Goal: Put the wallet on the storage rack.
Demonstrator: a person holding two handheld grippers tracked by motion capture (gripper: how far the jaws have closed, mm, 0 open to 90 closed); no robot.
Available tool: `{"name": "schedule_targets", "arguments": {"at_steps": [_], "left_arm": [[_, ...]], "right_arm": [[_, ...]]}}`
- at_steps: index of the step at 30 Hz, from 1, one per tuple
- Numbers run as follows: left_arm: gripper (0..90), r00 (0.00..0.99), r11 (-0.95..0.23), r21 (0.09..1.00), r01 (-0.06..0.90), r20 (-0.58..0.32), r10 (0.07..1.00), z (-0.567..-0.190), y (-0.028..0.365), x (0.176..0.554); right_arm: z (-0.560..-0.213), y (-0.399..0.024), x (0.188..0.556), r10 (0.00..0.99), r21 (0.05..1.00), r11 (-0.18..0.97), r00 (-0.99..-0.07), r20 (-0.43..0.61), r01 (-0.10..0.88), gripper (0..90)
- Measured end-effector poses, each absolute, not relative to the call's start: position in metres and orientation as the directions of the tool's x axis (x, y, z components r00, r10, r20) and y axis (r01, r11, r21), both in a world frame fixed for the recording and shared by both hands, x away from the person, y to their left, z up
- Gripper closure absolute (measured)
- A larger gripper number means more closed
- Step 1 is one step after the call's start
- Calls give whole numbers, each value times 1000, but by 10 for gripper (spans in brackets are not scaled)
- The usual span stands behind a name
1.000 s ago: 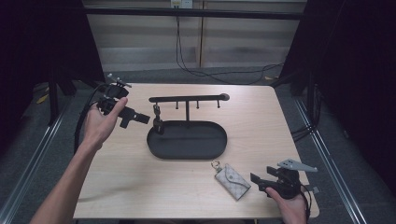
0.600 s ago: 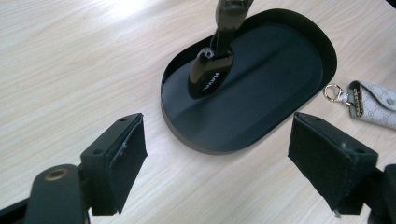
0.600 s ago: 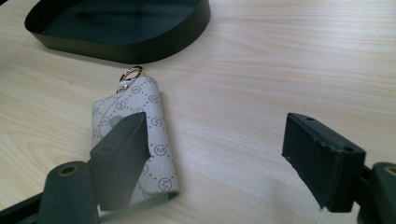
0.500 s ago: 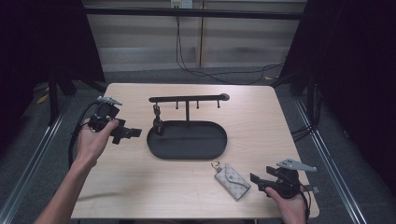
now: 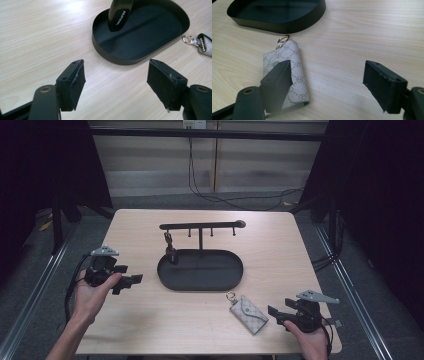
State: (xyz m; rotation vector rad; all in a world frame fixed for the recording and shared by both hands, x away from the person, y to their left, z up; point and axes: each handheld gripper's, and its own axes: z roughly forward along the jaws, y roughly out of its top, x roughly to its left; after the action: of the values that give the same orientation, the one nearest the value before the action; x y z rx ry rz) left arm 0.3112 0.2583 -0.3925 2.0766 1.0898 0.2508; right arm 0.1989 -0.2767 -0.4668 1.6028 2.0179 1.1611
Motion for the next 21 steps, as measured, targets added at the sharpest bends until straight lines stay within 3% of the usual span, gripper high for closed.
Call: {"name": "schedule_targets", "arguments": {"at_steps": [5, 10, 21], "left_arm": [[302, 633, -295, 754, 587, -201, 747, -404, 269, 296], [303, 621, -323, 732, 600, -172, 765, -419, 266, 287], [278, 626, -310, 734, 604, -196, 754, -438, 264, 258]], "right_arm": [[-465, -275, 200, 919, 739, 47, -320, 232, 672, 231], [-459, -272, 201, 916, 746, 67, -337, 217, 663, 230], [-445, -272, 205, 896, 746, 83, -377, 234, 660, 217]]}}
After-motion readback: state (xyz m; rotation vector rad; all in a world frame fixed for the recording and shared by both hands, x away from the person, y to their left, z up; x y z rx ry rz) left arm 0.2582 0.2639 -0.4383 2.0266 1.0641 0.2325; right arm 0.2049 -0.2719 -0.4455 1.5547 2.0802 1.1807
